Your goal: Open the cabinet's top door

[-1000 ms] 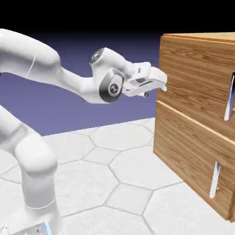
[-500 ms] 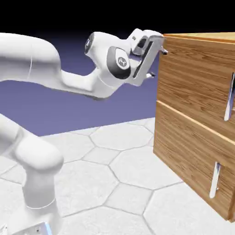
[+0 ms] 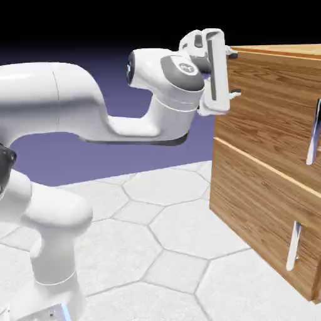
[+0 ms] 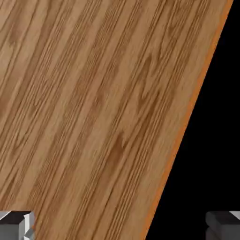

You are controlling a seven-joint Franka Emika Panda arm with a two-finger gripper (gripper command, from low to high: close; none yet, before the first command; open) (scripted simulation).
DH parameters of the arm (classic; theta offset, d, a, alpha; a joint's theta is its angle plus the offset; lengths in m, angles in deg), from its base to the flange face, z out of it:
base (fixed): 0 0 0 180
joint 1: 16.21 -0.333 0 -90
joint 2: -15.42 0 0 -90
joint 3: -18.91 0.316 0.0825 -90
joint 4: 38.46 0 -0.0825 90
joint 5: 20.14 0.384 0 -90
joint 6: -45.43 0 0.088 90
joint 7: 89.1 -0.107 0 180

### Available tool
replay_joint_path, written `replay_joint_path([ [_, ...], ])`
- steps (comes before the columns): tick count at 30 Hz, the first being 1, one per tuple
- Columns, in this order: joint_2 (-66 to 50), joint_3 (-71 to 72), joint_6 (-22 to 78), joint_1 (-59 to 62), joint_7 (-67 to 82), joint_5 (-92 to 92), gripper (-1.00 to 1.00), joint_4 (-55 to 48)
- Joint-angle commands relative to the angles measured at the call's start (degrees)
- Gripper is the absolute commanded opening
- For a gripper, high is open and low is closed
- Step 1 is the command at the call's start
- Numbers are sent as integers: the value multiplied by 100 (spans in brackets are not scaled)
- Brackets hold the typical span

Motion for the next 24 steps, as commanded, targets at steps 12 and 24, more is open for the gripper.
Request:
replay_joint_path([
  [12,481,-1406,-1,-1287,1238,-2990,0,-868],
  [24,939,-2743,-3,-2511,2416,-5834,0,-1694],
])
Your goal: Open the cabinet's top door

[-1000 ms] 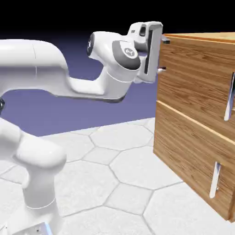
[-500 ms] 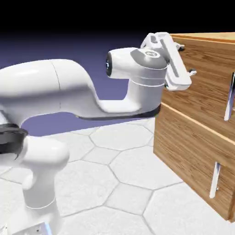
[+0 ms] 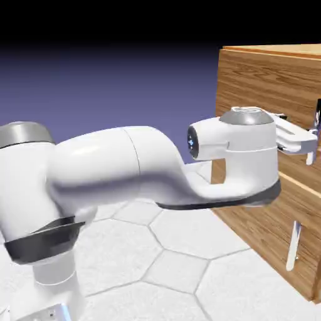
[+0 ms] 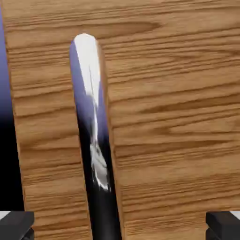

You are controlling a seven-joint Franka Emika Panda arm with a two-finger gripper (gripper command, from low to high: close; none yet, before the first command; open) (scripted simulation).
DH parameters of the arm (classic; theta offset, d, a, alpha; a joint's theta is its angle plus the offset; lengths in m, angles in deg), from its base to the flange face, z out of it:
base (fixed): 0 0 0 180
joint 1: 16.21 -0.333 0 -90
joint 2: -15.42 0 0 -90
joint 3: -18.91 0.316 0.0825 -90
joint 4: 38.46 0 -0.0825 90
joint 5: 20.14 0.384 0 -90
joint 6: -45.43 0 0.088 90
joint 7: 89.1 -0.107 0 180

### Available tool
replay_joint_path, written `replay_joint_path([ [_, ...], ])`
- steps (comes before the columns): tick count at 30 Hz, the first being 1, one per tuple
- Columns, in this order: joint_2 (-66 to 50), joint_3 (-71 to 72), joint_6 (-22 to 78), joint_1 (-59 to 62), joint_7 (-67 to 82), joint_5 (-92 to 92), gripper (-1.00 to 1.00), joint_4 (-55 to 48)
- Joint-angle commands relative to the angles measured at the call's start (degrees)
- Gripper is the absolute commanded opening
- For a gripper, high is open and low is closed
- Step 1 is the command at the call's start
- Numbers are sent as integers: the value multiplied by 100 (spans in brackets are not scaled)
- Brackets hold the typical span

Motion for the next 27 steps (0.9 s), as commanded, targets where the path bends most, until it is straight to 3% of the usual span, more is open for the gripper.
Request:
replay_joint_path([
  [1,0,0,0,0,0,0,0,0],
  [6,-128,-540,-25,-1021,17,0,0,-906],
  [7,-128,-540,-25,-1021,17,0,-100,-906],
  [27,-1599,2019,1428,2884,-2241,1,-100,2011],
])
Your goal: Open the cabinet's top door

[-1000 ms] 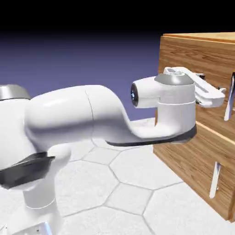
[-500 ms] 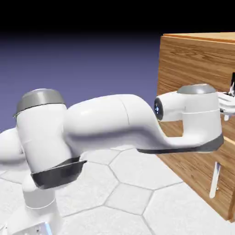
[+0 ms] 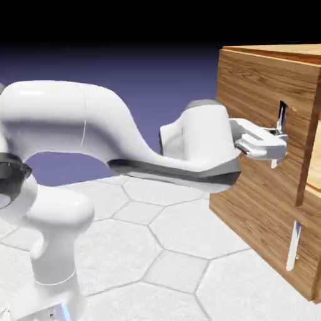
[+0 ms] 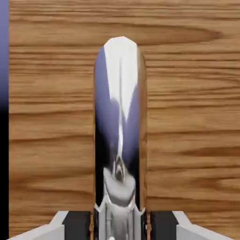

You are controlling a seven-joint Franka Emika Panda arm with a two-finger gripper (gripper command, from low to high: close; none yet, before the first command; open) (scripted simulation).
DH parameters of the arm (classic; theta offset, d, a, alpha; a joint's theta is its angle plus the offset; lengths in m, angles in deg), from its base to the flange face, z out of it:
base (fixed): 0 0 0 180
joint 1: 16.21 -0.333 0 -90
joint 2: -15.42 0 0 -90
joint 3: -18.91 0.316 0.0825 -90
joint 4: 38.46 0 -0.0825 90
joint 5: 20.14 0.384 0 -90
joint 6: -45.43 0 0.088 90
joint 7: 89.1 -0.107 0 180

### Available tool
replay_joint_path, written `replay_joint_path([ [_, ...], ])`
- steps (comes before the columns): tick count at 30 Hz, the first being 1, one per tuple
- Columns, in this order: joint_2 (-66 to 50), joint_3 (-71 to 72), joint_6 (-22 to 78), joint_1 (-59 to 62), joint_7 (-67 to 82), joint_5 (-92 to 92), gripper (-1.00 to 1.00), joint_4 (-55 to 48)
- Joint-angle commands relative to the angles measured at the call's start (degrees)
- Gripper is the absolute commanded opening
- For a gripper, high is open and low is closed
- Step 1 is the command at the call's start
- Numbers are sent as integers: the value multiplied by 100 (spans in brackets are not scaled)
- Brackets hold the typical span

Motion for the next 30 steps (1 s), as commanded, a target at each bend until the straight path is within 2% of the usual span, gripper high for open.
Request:
replay_joint_path([
  [1,-60,172,19,207,-109,16,-100,89],
  [8,221,1447,427,1660,278,973,-100,1087],
  [17,1333,3274,1049,3338,1362,3047,-100,2579],
  [23,2175,4313,1376,3950,2089,4541,-100,3297],
  [30,3097,5372,1879,4133,2943,6285,-100,3877],
])
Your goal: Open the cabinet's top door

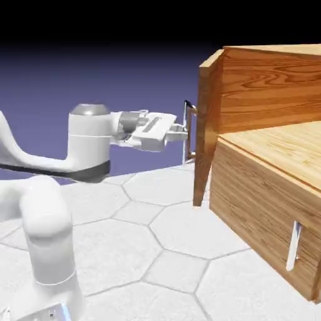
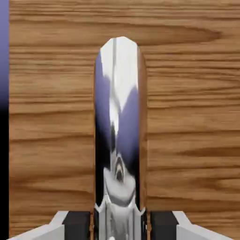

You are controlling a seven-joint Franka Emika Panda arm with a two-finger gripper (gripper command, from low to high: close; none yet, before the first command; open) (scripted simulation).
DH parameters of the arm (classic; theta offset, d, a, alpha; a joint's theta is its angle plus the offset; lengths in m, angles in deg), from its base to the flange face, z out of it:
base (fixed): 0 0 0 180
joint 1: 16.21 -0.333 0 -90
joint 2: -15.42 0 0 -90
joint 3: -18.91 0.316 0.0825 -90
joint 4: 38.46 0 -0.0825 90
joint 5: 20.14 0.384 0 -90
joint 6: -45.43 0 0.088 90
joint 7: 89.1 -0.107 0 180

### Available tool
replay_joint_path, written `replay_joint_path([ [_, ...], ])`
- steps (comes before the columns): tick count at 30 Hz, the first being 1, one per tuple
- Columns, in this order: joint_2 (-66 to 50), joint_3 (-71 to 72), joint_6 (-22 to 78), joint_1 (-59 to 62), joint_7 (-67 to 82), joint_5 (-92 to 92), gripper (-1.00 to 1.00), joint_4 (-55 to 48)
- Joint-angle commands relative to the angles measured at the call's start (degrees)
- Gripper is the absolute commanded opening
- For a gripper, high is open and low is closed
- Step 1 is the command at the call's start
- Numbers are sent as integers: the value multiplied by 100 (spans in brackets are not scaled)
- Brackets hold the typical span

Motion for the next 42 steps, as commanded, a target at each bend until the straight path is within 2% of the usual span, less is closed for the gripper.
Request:
replay_joint_path([
  [1,121,152,93,-19,115,253,-100,64],
  [11,948,1952,1561,-676,978,2737,-100,356],
  [20,690,3820,3201,-1160,1104,4659,-100,-145],
  [28,-74,5481,4750,-672,982,6102,-100,-1377],
  [42,-742,7568,7040,1666,1055,7436,-100,-4283],
])
